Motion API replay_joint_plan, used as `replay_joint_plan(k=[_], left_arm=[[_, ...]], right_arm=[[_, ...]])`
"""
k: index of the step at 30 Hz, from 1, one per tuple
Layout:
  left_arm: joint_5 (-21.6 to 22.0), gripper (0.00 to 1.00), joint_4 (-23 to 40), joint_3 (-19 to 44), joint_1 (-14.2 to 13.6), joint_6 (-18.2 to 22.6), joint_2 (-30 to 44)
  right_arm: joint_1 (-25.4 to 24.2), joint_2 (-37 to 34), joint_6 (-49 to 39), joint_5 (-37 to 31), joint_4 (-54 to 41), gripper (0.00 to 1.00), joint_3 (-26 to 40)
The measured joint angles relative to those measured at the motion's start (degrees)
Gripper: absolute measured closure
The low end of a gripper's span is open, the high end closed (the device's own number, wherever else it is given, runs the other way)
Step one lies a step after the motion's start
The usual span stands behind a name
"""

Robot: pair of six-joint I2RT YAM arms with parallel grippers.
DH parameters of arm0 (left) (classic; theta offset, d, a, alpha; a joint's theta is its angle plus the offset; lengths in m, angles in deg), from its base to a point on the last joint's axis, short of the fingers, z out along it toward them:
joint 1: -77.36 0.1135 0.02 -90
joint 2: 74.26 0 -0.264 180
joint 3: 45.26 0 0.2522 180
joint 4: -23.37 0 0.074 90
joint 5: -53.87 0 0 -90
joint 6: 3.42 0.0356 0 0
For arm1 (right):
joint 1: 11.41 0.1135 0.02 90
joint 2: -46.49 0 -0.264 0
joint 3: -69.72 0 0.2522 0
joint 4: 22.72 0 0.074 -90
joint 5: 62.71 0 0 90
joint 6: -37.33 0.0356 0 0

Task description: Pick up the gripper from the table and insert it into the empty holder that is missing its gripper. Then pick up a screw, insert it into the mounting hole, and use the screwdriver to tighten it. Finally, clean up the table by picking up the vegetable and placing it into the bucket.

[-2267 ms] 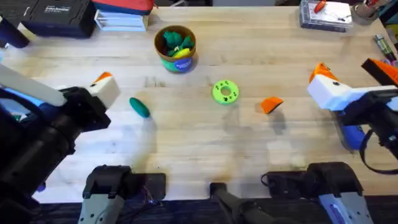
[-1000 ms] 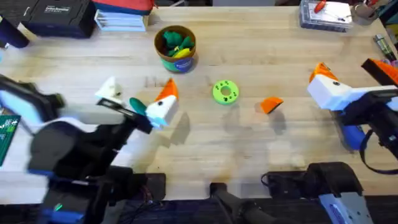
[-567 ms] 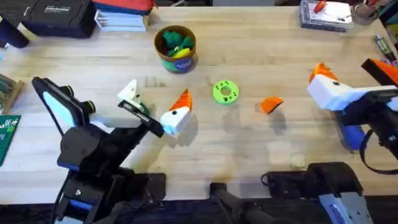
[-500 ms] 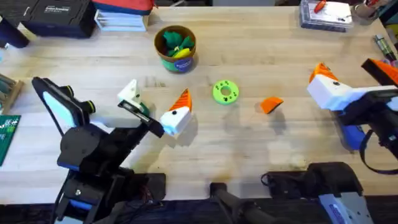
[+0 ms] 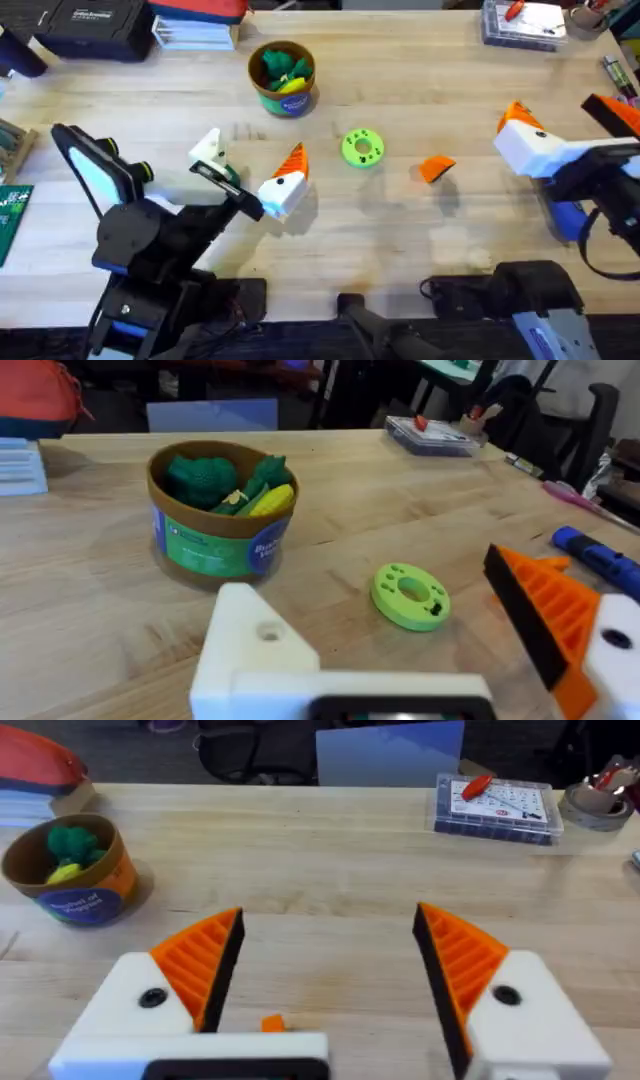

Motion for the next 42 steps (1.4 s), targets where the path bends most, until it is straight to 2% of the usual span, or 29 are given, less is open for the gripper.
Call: replay_joint_plan(k=[6,9,11,18,22,26,31,37,40,42], left_arm=[[0.2,0.015,0.0,0.0,0.0,0.0,0.0],[-1.9,0.016,0.0,0.0,0.0,0.1,0.0],[-5.7,0.014,-0.1,0.0,0.0,0.8,0.0],[-24.9,0.015,1.6,0.4,0.0,7.2,0.0],[-32.8,0.014,2.5,0.4,0.0,10.5,0.0],[-38.3,0.015,3.1,0.4,0.0,12.3,0.0],[-42.1,0.015,3.6,0.4,0.0,14.0,0.0],[-43.6,0.015,3.8,0.4,0.0,15.2,0.0],[-43.8,0.016,3.9,0.4,0.0,15.4,0.0],[-43.9,0.016,3.9,0.4,0.0,15.5,0.0]], right_arm=[[0.0,0.0,0.0,0.0,0.0,0.007,0.0],[0.0,0.0,0.0,0.0,0.0,0.007,0.0],[0.0,0.0,0.0,0.0,0.0,0.007,0.0],[0.0,0.0,0.0,0.0,0.0,0.007,0.0],[0.0,0.0,0.0,0.0,0.0,0.007,0.0],[0.0,0.0,0.0,0.0,0.0,0.007,0.0],[0.0,0.0,0.2,0.0,0.0,0.007,0.0],[0.0,-0.2,4.7,0.2,-0.7,0.008,0.0],[0.0,-2.9,5.8,0.8,-3.8,0.008,1.0],[0.0,-7.2,6.1,1.3,-7.5,0.008,3.3]])
